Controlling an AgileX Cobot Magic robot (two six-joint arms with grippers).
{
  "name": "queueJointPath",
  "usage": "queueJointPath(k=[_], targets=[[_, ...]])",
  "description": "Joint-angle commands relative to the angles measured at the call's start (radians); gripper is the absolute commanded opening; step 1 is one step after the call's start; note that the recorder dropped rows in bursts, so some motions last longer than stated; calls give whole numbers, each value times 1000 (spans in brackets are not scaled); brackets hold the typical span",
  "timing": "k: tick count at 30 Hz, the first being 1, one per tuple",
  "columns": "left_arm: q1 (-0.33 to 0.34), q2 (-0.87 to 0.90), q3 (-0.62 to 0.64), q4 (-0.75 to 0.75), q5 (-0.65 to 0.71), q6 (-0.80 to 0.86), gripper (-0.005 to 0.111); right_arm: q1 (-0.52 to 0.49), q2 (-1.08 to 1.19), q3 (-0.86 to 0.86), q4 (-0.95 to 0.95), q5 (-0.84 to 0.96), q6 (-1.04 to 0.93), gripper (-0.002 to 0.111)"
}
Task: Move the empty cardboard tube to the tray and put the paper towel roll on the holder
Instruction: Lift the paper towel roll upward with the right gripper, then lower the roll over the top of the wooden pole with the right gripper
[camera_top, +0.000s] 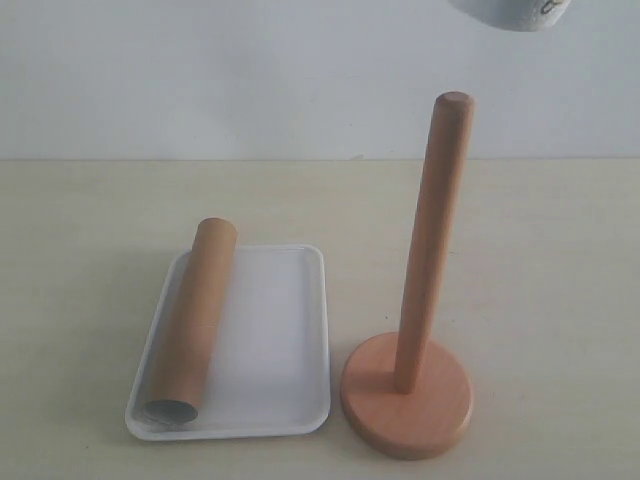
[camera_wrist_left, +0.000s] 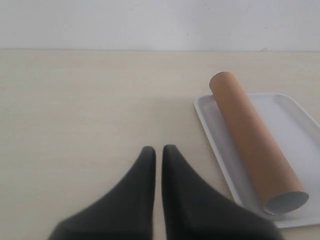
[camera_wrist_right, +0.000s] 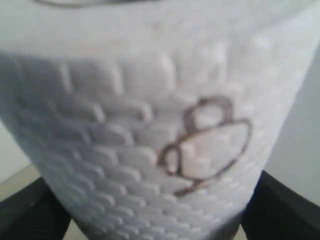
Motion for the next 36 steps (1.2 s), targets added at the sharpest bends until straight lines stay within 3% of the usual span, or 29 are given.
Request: queueJointPath(k=[1, 17, 36], targets=[[3, -4, 3, 0, 2, 2, 4, 2, -9, -23, -2, 43, 47, 0], [3, -4, 3, 0, 2, 2, 4, 2, -9, -23, -39, 183, 85, 0], [3, -4, 3, 0, 2, 2, 4, 2, -6, -23, 12, 123, 89, 0]])
